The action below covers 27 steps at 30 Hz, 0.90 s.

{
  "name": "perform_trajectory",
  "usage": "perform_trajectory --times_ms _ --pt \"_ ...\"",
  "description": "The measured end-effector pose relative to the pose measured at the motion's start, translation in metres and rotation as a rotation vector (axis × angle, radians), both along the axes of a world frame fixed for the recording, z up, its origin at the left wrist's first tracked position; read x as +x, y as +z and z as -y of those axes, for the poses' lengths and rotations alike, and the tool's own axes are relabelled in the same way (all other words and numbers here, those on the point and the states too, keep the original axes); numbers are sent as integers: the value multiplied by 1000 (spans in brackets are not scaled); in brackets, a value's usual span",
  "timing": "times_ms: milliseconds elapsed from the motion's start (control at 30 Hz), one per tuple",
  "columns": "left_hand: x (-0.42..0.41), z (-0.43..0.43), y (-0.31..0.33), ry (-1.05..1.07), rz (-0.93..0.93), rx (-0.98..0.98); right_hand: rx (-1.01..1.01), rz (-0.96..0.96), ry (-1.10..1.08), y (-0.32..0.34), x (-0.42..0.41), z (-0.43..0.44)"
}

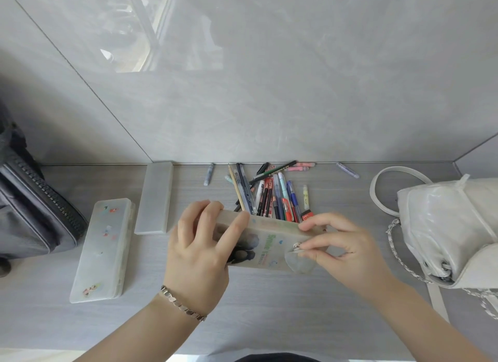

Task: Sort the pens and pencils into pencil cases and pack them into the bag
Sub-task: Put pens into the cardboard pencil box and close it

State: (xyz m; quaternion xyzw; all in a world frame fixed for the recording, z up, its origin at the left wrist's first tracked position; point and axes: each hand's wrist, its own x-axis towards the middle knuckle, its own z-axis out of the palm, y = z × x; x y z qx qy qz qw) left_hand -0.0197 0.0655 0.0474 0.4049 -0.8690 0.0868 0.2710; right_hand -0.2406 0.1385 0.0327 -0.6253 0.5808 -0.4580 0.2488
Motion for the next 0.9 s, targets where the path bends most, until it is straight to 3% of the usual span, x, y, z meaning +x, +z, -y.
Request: perform_trajectory --times_ms 267,500,633,700,900 --pt "-5 6 11 3 -22 -137 -133 -13 -131 9 8 0" --pt "-3 2 20 -3 -14 -190 -205 149 -202 9 19 -2" --pt "-1 4 20 -13 -14 -223 -196 82 -191 7 22 -2" --pt "-2 4 18 -23 -22 -236 -119 83 -164 7 24 -3" --pt "3 -1 -3 -57 20 -172 362 88 -52 14 18 4"
